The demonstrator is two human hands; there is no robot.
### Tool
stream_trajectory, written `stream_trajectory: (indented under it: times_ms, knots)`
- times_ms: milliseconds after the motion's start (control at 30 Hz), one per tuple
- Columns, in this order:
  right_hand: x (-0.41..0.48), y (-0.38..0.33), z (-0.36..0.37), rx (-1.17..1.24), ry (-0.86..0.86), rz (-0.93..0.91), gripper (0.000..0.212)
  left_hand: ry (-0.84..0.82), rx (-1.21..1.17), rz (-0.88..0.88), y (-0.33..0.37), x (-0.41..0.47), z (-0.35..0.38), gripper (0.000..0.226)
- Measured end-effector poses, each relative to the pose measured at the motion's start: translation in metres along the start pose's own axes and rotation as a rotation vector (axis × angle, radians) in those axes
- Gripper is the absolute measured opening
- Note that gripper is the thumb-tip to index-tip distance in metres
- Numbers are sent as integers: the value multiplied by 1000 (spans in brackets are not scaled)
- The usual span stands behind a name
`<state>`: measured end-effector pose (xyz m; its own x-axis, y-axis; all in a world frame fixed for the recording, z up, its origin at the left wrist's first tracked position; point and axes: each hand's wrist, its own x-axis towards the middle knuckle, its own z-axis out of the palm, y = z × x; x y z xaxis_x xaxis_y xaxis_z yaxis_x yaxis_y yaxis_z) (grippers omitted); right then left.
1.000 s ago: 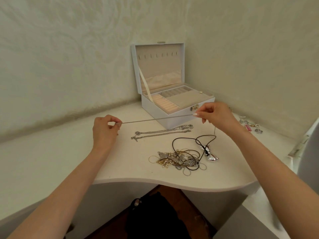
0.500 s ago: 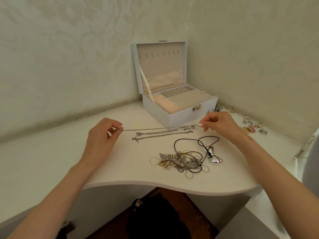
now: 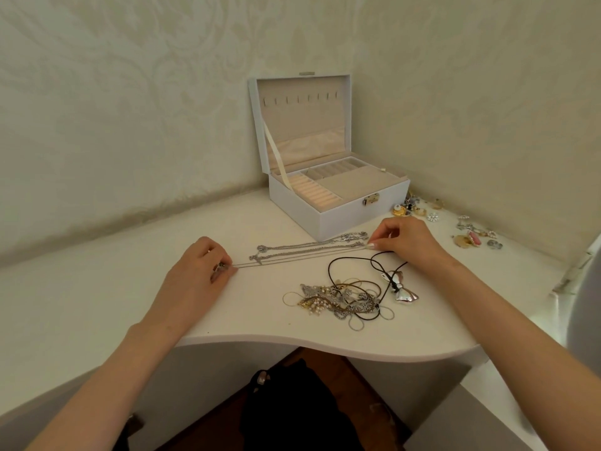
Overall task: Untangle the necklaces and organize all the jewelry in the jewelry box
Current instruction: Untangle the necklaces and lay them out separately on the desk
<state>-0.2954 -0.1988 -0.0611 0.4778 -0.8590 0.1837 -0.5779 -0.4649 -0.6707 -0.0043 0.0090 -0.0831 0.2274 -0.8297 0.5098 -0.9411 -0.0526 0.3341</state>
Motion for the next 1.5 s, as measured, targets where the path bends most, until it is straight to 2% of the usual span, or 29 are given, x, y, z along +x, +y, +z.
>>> stream_trajectory:
  times_ms: [233,467,567,733,800,867,967,1033,1200,1333,1500]
  knots:
    - [0,2,-2,-20,6,3,11,26,42,-38,2,-3,-1,10]
    - [-2,0,-1,-24,12,-7,8,40,76,-36,9,-5,-6,26]
    - [-7,-6,-2,-7,44,-32,8,86,123,62,8,-3,-4,14]
    - [-19,-33,2,63,61,-123,16,69,85,248,26,-1,1,25]
    - [-26,-49,4,99,1,-166,16,21,32,308,38,0,6,24]
    - [-35,-65,7,138,-139,-204,11,-36,-59,324,50,1,10,25]
    - [-48,-80,13,97,-402,-261,9,-183,-283,246,66,4,14,30]
    - [-52,-83,16,56,-508,-280,12,-274,-382,214,74,6,17,30]
    - [-53,-81,18,59,-506,-270,10,-365,-413,193,80,9,18,13]
    - [-59,-81,13,76,-507,-266,12,-434,-389,184,80,7,15,20]
    - [-63,-83,18,-40,-520,-296,14,-443,-408,148,82,4,12,29]
